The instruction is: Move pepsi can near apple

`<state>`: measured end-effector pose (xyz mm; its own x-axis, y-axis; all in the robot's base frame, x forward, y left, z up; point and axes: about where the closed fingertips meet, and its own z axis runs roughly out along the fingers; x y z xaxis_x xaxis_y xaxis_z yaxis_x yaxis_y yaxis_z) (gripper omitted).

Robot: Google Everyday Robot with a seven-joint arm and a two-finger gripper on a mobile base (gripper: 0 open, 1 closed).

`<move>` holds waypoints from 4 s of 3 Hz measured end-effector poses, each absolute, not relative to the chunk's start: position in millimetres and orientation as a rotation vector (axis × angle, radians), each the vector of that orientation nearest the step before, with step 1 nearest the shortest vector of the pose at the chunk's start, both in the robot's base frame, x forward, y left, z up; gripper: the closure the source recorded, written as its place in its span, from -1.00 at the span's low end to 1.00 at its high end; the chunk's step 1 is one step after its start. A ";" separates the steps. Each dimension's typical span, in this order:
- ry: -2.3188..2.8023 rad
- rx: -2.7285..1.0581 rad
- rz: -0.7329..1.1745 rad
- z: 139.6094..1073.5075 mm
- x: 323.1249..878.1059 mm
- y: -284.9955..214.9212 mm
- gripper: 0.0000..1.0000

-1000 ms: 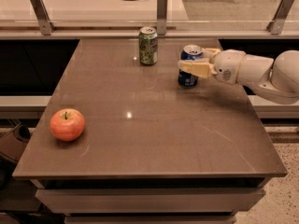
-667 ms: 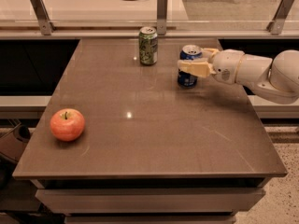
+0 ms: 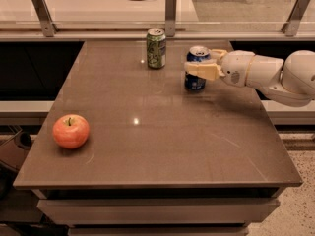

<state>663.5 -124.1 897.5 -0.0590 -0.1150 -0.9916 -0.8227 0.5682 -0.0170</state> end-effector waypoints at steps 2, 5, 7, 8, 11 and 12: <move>1.488 -0.882 0.769 924.0 633.9 -103.2 1.00; 1.436 -0.977 0.765 937.7 548.0 -43.0 1.00; 1.471 -1.003 0.820 922.4 502.3 8.6 1.00; 1.464 -1.042 0.867 921.4 479.8 38.1 1.00; 1.464 -1.125 0.866 918.4 461.4 71.4 1.00; 1.477 -1.157 0.875 910.3 462.2 84.0 1.00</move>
Offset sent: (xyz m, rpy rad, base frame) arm -0.0552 0.0304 0.0425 0.0227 -0.0358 0.1272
